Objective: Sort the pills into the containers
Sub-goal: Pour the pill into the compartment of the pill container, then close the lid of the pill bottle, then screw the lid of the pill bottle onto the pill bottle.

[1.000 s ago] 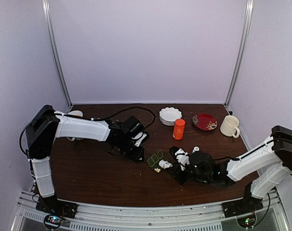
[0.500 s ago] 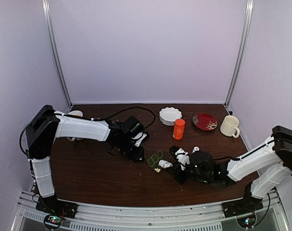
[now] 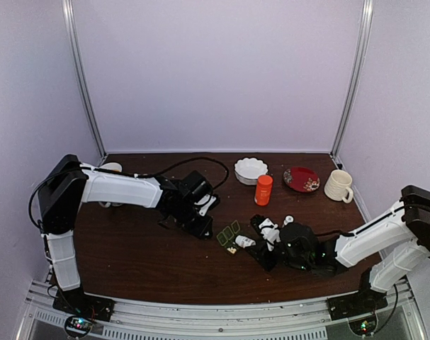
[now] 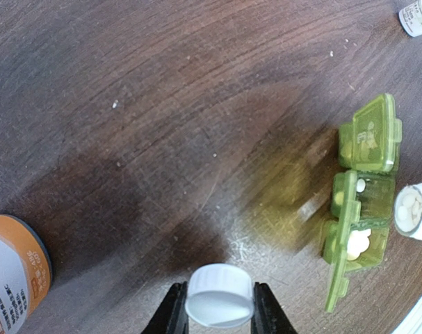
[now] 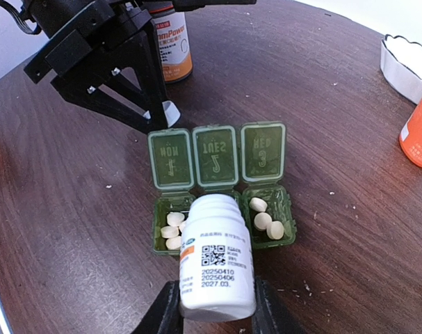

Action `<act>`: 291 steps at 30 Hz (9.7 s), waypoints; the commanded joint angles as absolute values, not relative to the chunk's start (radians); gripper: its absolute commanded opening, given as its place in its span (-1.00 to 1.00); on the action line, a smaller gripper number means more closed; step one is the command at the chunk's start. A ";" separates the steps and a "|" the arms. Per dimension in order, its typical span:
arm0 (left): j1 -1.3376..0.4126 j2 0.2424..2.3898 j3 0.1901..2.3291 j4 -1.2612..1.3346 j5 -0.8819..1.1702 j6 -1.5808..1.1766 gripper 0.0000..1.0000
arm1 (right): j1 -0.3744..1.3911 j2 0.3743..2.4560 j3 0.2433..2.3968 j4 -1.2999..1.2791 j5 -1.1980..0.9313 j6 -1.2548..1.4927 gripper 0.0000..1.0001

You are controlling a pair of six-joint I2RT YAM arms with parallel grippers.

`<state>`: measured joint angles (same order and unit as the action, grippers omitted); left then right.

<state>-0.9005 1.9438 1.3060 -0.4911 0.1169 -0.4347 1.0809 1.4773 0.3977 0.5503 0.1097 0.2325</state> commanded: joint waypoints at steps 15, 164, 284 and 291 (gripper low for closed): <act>-0.905 1.957 1.340 -0.495 0.131 -0.420 -1.00 | 1.075 1.467 0.423 0.515 0.129 0.224 -1.00; -0.926 1.413 1.560 -0.471 0.810 -0.787 -1.00 | 1.176 1.082 0.901 0.198 -0.167 -0.738 -1.00; -0.830 1.334 1.325 -0.282 0.809 -0.815 0.59 | 1.148 1.144 0.939 0.310 -0.095 -0.706 -1.00; -0.830 1.339 1.333 -0.286 0.819 -0.818 0.19 | 1.149 1.151 0.937 0.301 -0.091 -0.707 -1.00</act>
